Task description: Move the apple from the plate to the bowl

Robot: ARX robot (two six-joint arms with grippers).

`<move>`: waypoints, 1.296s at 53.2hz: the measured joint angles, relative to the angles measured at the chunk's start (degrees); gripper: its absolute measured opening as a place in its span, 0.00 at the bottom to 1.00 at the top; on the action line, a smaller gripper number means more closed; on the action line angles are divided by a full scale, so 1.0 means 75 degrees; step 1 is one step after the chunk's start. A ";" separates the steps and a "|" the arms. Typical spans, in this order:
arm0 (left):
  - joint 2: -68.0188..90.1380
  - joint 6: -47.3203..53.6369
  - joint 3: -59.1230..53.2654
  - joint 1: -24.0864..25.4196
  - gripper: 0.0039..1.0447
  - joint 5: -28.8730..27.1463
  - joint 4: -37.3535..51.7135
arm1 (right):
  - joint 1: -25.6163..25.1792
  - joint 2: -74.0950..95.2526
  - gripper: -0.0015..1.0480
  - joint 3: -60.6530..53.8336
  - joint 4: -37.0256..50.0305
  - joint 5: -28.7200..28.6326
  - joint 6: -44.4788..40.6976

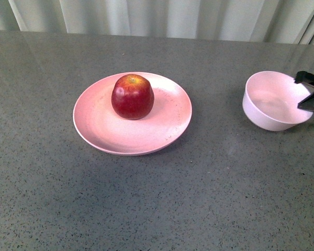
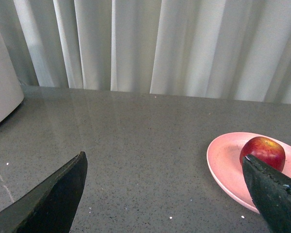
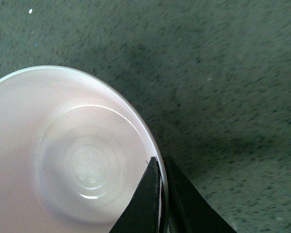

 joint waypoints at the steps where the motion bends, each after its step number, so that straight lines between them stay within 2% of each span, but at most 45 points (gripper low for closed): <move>1: 0.0000 0.0000 0.0000 0.0000 0.92 0.0000 0.0000 | 0.0041 0.0003 0.02 0.0000 -0.0009 0.0015 0.0012; 21: 0.0000 0.0000 0.0000 0.0000 0.92 0.0000 0.0000 | 0.0994 0.0536 0.02 0.0711 -0.0373 0.0417 0.0571; 50: 0.0000 0.0000 0.0000 0.0000 0.92 0.0000 0.0000 | 0.1230 0.1008 0.02 0.1311 -0.0746 0.0848 0.0705; 57: 0.0000 0.0000 0.0000 0.0000 0.92 0.0000 0.0000 | 0.1230 0.1029 0.28 0.1311 -0.0749 0.0845 0.0682; 58: 0.0000 0.0000 0.0000 0.0000 0.92 0.0000 0.0000 | 0.1227 0.1029 0.29 0.1311 -0.0746 0.0845 0.0682; 69: 0.0000 0.0000 0.0000 0.0000 0.92 0.0000 0.0000 | 0.1102 0.0877 0.62 0.1090 -0.0446 0.0635 0.0676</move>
